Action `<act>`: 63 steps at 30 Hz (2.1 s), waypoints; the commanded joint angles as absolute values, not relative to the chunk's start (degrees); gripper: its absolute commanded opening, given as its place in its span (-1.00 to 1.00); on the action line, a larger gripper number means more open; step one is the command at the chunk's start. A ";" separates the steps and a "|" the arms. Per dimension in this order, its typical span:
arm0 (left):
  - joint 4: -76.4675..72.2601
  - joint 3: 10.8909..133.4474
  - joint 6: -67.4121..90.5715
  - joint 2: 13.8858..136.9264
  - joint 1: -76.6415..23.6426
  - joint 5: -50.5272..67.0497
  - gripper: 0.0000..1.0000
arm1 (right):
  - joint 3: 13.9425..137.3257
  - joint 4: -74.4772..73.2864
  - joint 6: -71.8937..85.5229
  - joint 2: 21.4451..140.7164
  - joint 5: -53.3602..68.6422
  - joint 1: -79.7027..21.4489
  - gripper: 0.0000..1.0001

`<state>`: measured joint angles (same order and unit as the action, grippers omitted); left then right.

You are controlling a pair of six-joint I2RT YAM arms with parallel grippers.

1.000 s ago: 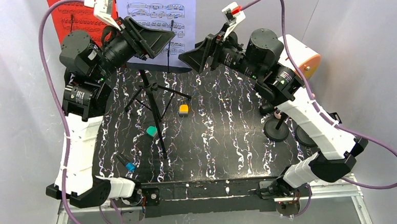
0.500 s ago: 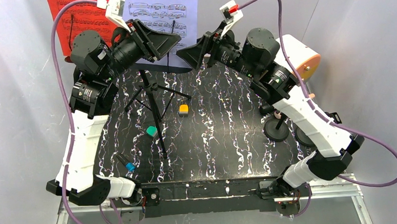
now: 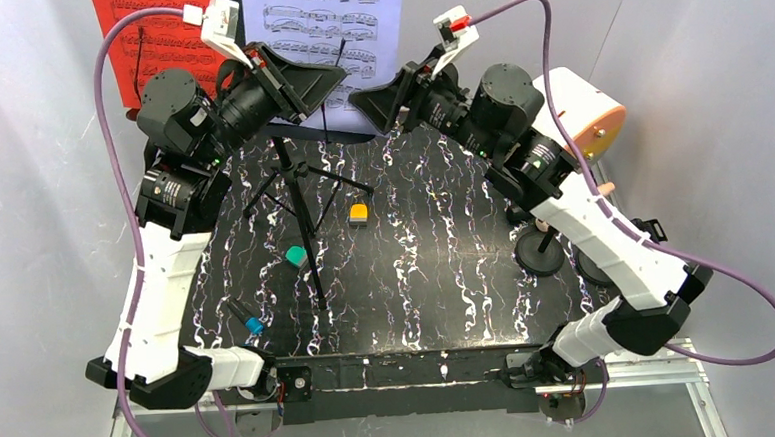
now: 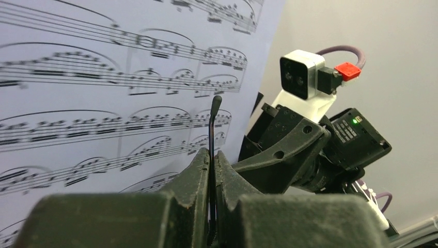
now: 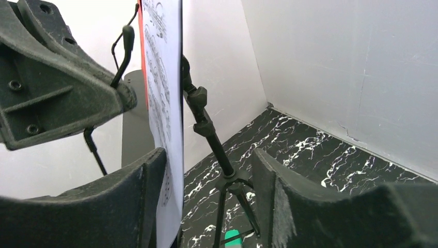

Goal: Pack up the instrument practice props
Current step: Pick up the sheet music from the music stand, then place the sheet music at the center of the board.

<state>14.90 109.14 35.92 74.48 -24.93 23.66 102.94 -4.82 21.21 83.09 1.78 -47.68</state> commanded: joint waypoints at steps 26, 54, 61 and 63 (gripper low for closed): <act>11.24 104.08 31.73 69.62 -24.96 14.37 -0.94 | 94.74 -8.23 17.74 66.19 -14.40 -47.70 -0.97; 20.23 96.73 22.83 56.22 -24.88 4.05 0.51 | 79.28 -29.98 29.37 58.04 -30.47 -47.66 -0.97; 27.32 82.27 18.09 41.39 -24.94 -7.13 0.60 | 76.99 -30.23 28.52 64.46 -29.89 -47.59 -0.97; 29.27 77.34 17.59 36.92 -24.96 -10.42 0.63 | 77.61 -30.28 27.20 67.43 -29.27 -47.24 -0.97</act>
